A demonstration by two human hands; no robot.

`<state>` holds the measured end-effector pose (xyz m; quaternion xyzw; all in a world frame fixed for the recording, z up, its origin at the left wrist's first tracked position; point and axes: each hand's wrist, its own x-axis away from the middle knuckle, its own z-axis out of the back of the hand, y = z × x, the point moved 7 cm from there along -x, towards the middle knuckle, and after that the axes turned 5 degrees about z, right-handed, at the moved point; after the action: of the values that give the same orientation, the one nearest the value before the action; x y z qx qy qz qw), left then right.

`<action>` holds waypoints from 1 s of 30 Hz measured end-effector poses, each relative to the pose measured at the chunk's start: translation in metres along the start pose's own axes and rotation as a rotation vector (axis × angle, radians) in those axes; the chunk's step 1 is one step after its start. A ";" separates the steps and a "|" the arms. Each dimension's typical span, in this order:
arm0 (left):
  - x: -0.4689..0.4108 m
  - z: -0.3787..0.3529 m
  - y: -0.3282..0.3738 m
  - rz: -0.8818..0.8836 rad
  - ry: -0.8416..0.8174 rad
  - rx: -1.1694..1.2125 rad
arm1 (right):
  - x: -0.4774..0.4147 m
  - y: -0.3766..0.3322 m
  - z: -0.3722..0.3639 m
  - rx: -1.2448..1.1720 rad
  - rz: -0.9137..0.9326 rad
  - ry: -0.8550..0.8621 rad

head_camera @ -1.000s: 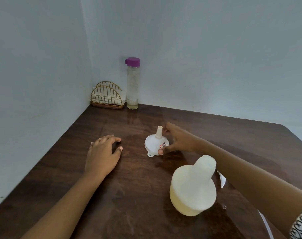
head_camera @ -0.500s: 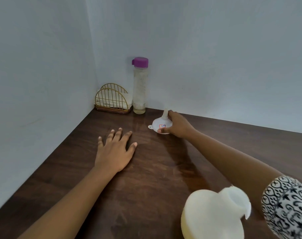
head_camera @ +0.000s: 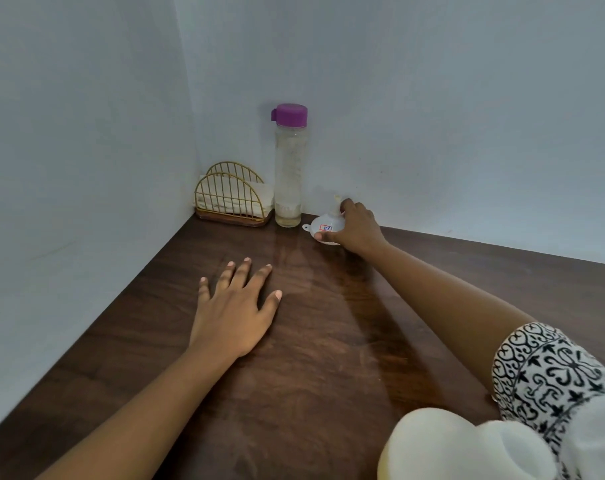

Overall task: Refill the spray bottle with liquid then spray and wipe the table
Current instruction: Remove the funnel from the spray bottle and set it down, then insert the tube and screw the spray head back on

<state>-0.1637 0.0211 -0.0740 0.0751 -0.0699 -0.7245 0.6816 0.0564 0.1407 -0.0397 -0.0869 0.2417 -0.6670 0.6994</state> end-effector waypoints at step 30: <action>0.329 -0.003 0.170 -0.287 -0.708 0.965 | 0.358 0.103 0.164 -0.181 -0.556 0.057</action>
<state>-0.0169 -0.3181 -0.0472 0.1387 -0.6014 -0.6766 0.4017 0.2199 -0.2316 -0.0224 -0.1928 0.2867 -0.8110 0.4722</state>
